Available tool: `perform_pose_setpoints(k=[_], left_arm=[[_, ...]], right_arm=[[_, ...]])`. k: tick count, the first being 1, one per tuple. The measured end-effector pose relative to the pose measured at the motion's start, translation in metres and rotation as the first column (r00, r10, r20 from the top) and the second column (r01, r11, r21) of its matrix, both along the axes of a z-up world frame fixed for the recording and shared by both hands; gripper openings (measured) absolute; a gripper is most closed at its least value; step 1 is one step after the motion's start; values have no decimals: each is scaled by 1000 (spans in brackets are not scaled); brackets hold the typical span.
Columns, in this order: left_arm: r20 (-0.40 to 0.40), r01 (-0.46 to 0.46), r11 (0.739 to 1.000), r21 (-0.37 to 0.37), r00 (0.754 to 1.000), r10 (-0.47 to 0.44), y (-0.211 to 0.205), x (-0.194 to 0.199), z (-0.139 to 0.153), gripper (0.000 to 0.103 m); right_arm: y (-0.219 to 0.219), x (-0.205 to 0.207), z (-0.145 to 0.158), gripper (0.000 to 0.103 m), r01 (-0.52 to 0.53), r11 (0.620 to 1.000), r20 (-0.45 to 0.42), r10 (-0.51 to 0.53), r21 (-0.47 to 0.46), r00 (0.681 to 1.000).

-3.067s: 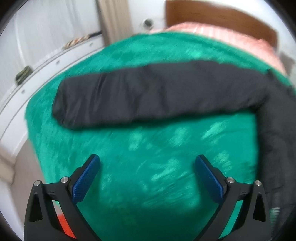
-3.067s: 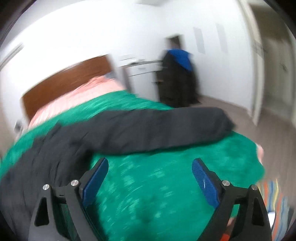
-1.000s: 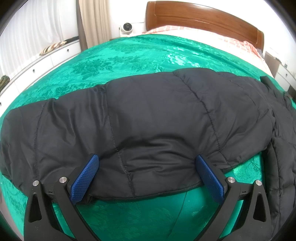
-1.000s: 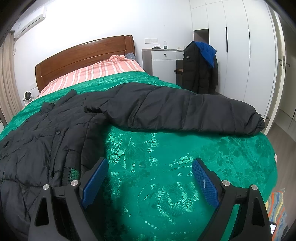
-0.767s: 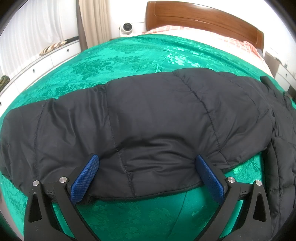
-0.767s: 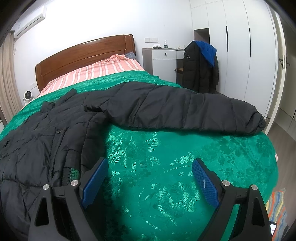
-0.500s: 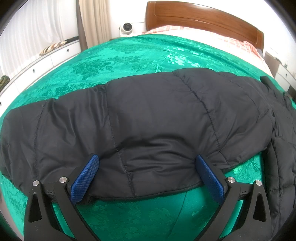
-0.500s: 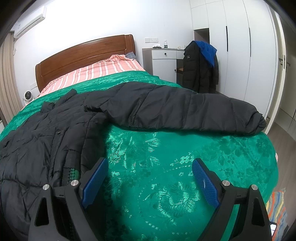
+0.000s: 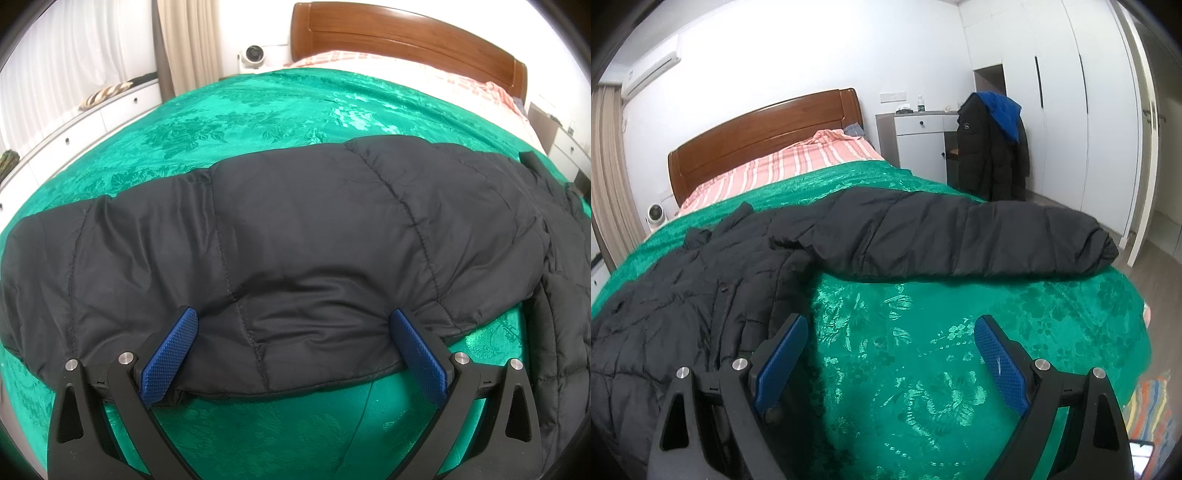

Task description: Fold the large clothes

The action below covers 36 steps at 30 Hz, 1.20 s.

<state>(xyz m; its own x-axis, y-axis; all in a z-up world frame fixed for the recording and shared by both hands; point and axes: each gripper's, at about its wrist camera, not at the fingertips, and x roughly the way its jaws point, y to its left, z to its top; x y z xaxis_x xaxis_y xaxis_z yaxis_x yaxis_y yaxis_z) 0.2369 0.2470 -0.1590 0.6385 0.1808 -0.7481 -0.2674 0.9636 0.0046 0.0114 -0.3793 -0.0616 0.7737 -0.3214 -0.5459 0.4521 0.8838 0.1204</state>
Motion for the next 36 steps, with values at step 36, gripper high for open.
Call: perform_pose_setpoints(k=[36], left_arm=[[4,2,1000,-8,1000,-2,1,0,0,103]], right_arm=[[-4,12,-12,92,-13,999,-59,16,48,998]])
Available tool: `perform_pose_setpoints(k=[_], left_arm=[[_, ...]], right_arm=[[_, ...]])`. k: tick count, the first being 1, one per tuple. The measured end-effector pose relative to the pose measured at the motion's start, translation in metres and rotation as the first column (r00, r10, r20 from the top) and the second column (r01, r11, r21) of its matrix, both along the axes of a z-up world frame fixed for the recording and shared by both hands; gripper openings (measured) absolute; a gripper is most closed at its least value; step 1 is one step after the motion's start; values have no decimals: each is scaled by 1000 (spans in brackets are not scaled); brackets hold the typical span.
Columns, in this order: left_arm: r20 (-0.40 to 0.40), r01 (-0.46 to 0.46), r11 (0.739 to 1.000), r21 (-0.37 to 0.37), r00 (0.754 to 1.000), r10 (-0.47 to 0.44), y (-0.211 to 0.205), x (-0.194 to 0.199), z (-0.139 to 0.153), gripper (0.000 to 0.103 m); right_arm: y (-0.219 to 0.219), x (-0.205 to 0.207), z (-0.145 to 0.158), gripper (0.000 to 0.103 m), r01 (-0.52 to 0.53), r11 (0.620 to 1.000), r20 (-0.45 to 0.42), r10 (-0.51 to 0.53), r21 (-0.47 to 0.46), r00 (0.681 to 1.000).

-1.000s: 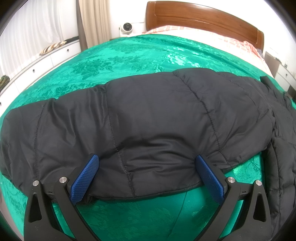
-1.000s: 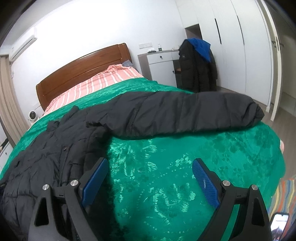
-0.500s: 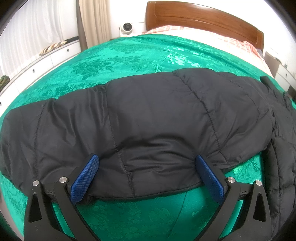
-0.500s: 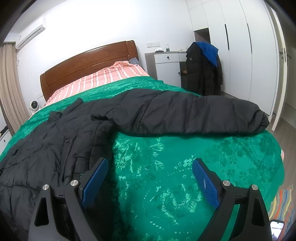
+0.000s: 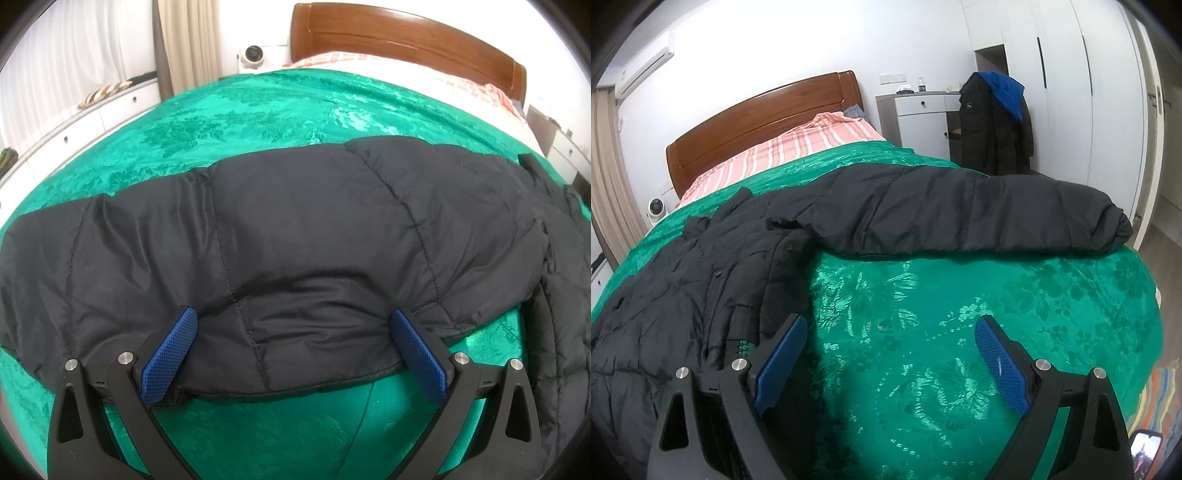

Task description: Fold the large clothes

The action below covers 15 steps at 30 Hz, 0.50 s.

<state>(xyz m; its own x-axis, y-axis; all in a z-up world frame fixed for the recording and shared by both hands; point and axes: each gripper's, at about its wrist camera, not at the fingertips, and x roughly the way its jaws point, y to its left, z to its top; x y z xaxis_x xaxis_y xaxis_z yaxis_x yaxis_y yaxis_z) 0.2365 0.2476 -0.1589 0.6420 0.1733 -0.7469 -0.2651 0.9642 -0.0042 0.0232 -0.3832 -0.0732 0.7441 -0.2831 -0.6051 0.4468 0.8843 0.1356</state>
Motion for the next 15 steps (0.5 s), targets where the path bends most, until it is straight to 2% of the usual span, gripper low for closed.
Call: perform_pose_setpoints(k=[5,10,13,15], left_arm=[[0,0,1000,-1,1000,0,0,0,0,103],[-15,-2,1000,2,1000,2,-1,2,1,103],[-16,-14,1000,-1,1000,14,-2,-2,2,103],[-47,-34,999,-43,998,32,-2,-8,5,103]], right_arm=[[-11,1,0,92,-33,995,-45,38,97,998],[-27,5,5,92,-92,972,-102,116,216,988],[-52,4,26,92,-118,954,-61,140,277,988],[-80,2,33,97,-93,924,-19,107,370,994]])
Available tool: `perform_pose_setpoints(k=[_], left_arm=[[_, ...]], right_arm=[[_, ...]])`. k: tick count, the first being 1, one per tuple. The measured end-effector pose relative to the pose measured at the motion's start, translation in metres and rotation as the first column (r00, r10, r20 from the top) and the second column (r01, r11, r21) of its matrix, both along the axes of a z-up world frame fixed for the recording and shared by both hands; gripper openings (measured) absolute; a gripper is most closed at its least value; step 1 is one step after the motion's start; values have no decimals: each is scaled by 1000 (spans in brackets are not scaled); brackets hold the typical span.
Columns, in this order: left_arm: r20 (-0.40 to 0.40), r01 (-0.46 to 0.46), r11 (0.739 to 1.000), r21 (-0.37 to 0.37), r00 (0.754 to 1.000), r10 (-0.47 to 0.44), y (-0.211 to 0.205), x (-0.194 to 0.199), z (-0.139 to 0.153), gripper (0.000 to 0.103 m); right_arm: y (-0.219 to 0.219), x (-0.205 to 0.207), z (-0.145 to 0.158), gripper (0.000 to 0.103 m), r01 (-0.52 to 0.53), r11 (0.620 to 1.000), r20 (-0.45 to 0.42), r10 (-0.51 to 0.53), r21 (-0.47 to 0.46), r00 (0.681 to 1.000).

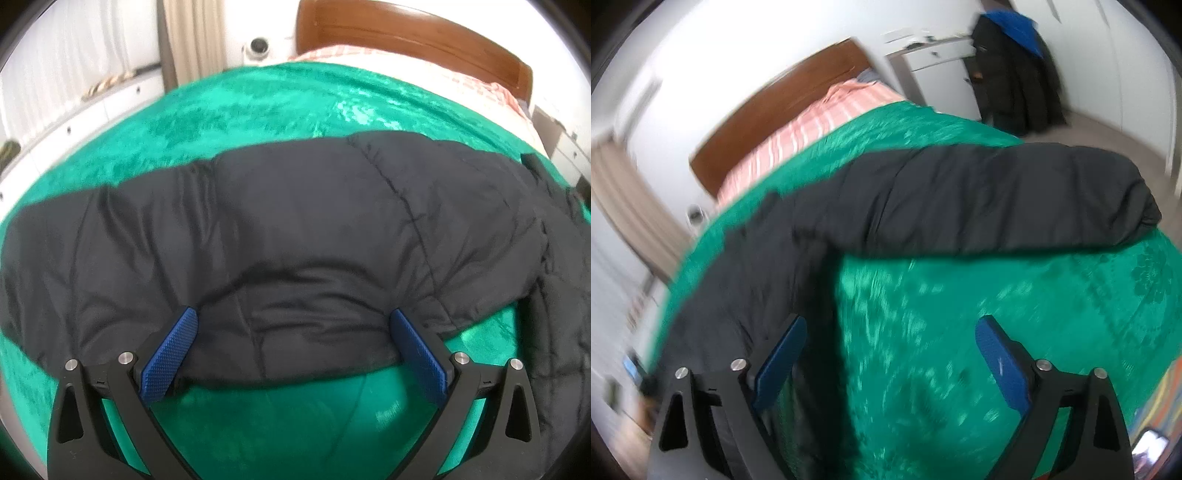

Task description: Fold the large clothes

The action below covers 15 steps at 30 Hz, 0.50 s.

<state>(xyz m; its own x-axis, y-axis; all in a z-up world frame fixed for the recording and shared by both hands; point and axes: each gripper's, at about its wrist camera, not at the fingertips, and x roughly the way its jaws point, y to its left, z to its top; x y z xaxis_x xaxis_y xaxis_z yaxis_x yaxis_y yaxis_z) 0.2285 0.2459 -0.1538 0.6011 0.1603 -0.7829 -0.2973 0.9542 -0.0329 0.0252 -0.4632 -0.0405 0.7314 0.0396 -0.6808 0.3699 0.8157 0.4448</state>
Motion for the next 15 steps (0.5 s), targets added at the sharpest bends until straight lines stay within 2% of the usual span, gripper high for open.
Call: perform_pose_setpoints(k=[2,4,6,8,11,12,13,14,15], left_arm=[[-17,-13,1000,-12,1000,13,-4,-9,4,103],[-15,-1,1000,-16,1000,1,-13,-25,10,103],[13,32,999,-41,999,-31,-23,-47,14,103],[44,63,994,-87,997,-59,-30,-64,16,103],[76,42,996,-85,996,-36,-35,-74,17,103],[90,34,997,-76,996,-27,-36,-76,15,103],[90,27,997,-67,996,-21,-36,-75,11,103],[84,25,998,-63,996,-20,-36,-74,6,103],[80,26,998,-59,997,-21,-36,-73,2,103]], right_arm=[[-33,-6,-4,99,85,989,20,-88,122,996],[-70,-15,-24,99,191,950,2,-197,247,980],[-92,-15,-43,99,234,914,-9,-245,332,970],[-113,-11,-57,98,276,873,21,-310,402,951],[-136,0,-59,95,354,821,68,-426,449,902],[-143,6,-60,86,395,807,60,-465,440,883],[-148,14,-62,63,439,799,37,-496,410,868],[-151,20,-61,48,471,797,9,-512,377,859],[-151,28,-57,26,514,800,-33,-532,308,846]])
